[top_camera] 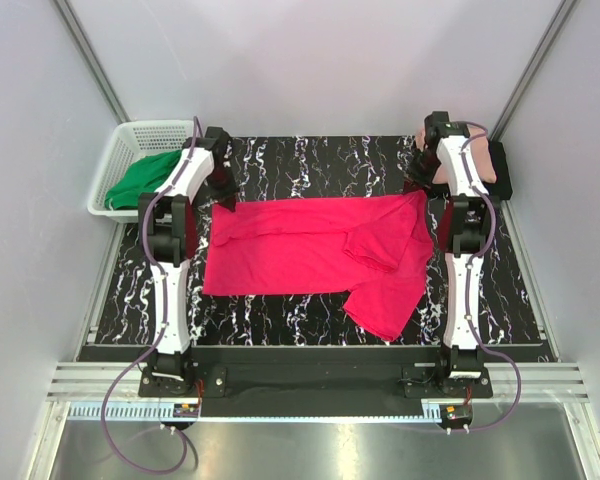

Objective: Fold and stack the t-shirts
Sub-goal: Fold the tshirt

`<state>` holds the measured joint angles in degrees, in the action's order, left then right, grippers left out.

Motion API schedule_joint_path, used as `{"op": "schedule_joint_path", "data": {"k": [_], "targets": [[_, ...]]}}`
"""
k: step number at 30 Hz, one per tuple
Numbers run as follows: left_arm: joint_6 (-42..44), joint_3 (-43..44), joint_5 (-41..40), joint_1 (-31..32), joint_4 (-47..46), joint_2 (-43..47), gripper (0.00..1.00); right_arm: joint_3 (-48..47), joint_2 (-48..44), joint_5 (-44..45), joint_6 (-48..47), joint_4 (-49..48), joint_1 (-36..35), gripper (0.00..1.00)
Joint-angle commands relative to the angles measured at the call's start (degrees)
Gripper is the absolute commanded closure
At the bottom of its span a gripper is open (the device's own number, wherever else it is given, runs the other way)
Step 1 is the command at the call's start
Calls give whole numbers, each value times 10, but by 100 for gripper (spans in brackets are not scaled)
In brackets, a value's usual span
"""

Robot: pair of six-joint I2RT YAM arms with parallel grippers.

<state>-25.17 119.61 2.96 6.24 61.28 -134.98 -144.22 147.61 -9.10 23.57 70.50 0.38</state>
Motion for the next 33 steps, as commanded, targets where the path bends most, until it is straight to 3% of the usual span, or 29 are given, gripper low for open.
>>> {"op": "schedule_joint_path", "data": {"k": [1,19,33], "targets": [[12,28,11,4,8,-5,100,-19,11,-27,-5,7,-7,100],[0,28,-16,6,14,-29,100,-18,51,-16,-8,15,-7,100],[-15,91,-65,6,41,-76,100,-60,90,-15,-6,15,-7,100]]}}
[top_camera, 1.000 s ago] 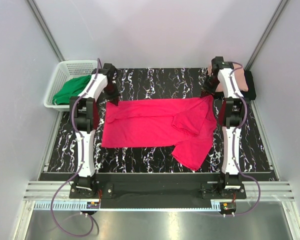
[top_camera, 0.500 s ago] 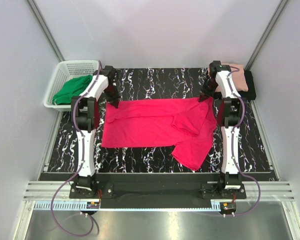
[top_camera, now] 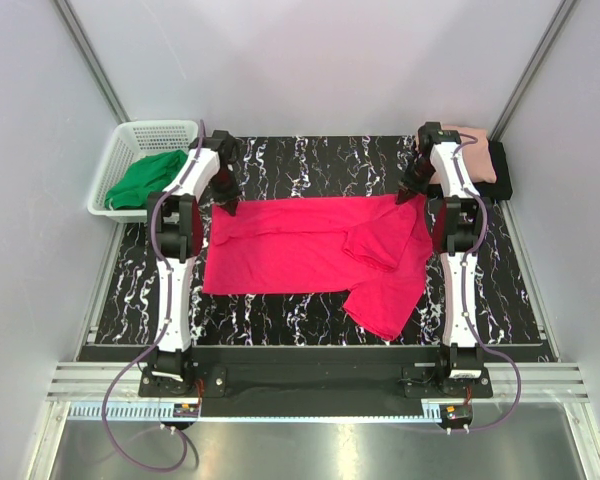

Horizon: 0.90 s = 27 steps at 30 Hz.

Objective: Fold and stack the t-shirts
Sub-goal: Fold the tshirt

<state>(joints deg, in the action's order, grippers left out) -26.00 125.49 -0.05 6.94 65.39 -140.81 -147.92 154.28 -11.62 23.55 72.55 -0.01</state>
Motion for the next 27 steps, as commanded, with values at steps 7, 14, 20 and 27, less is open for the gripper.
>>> {"op": "schedule_joint_path", "data": {"k": [7,14,20,27], "targets": [[-16,51,-34,-2,-1,-42,100,-43,42,6,-5,-10,-3,100],[-27,56,-16,-9,-8,-46,100,-67,53,-9,3,-12,-3,100],[-28,57,-16,-21,-10,-42,100,-105,63,-28,18,-13,-1,100],[-29,60,-19,-33,-12,-39,100,-105,67,-40,18,-19,-3,100]]}}
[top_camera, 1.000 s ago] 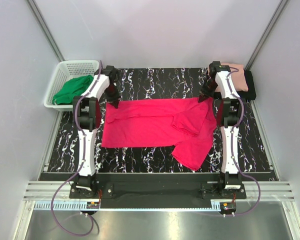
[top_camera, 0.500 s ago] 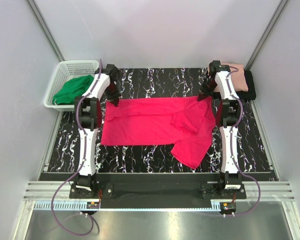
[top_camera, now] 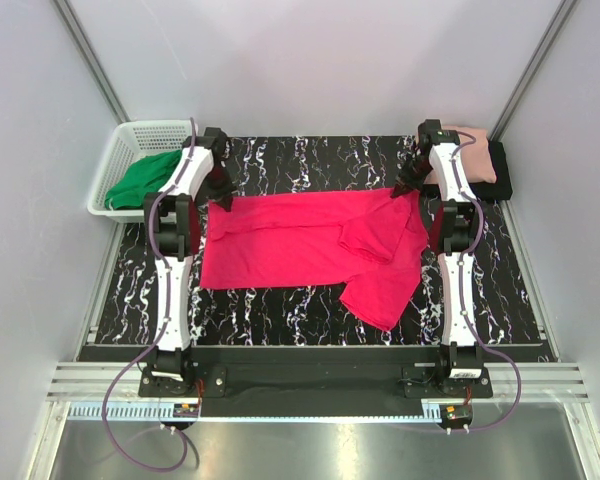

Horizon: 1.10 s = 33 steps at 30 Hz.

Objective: Fold and stack the t-shirts
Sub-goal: Fold the tshirt

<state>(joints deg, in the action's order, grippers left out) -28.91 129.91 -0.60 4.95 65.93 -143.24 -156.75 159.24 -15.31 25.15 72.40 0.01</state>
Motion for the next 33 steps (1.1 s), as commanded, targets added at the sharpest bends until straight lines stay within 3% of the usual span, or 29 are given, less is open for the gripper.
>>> {"op": "schedule_joint_path", "data": {"k": [1,19,21,22,26,31,33], "targets": [[0,17,-12,-16,-19,-14,100,-18,19,-7,3,-21,-4,100],[21,26,30,-28,-44,-10,100,-24,8,-64,-6,-48,18,98],[23,31,48,-28,-47,2,89,-34,-7,-85,-7,-61,18,89],[24,31,53,-28,-48,10,78,-36,-15,-92,-7,-67,18,85],[28,-3,71,-28,-52,70,64,-15,-86,-155,4,-95,18,76],[27,-88,86,-28,-59,214,56,114,-208,-213,16,-91,17,71],[23,-190,96,-27,-70,312,56,236,-301,-204,8,-91,13,70]]}}
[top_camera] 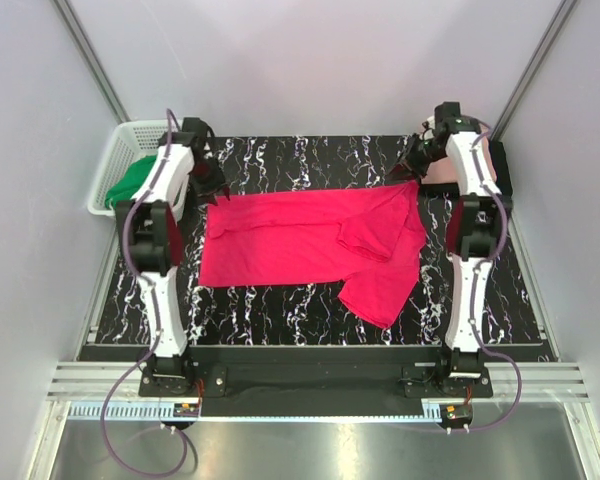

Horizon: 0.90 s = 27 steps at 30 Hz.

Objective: Fold and stack the t-shirts
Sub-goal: Fold the tshirt

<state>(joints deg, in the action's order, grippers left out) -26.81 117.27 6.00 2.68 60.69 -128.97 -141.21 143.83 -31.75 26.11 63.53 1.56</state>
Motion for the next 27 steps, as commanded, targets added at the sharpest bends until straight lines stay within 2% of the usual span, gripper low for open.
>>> {"op": "schedule_joint_path", "data": {"k": [1,2,4,5,7,8,11,15,17,22,27], "targets": [[-2,-102,33,-4,-29,207,56,127,-182,-38,-7,-5,-5,70],[-3,-182,35,-4,-36,242,56,218,-250,-24,-7,-5,-7,70],[-13,-264,45,-4,-57,337,55,320,-323,-3,1,-11,-10,73],[-24,-344,60,-4,-67,363,55,435,-391,-10,17,-23,-10,73],[-44,-453,74,-4,-99,438,55,548,-454,-33,39,-72,-11,74],[-50,-487,81,-4,-113,463,55,650,-513,-51,67,-98,-12,74],[-72,-588,81,-5,-146,516,54,786,-590,-36,97,-153,-32,74],[-91,-664,115,-5,-181,531,54,865,-629,-27,98,-167,-44,75],[-98,-683,105,-5,-190,532,54,889,-650,13,91,-166,-45,75],[-99,-685,81,-6,-194,523,54,919,-646,20,83,-166,-45,75],[-98,-692,85,-8,-193,529,54,941,-686,62,79,-152,-45,73]]}}
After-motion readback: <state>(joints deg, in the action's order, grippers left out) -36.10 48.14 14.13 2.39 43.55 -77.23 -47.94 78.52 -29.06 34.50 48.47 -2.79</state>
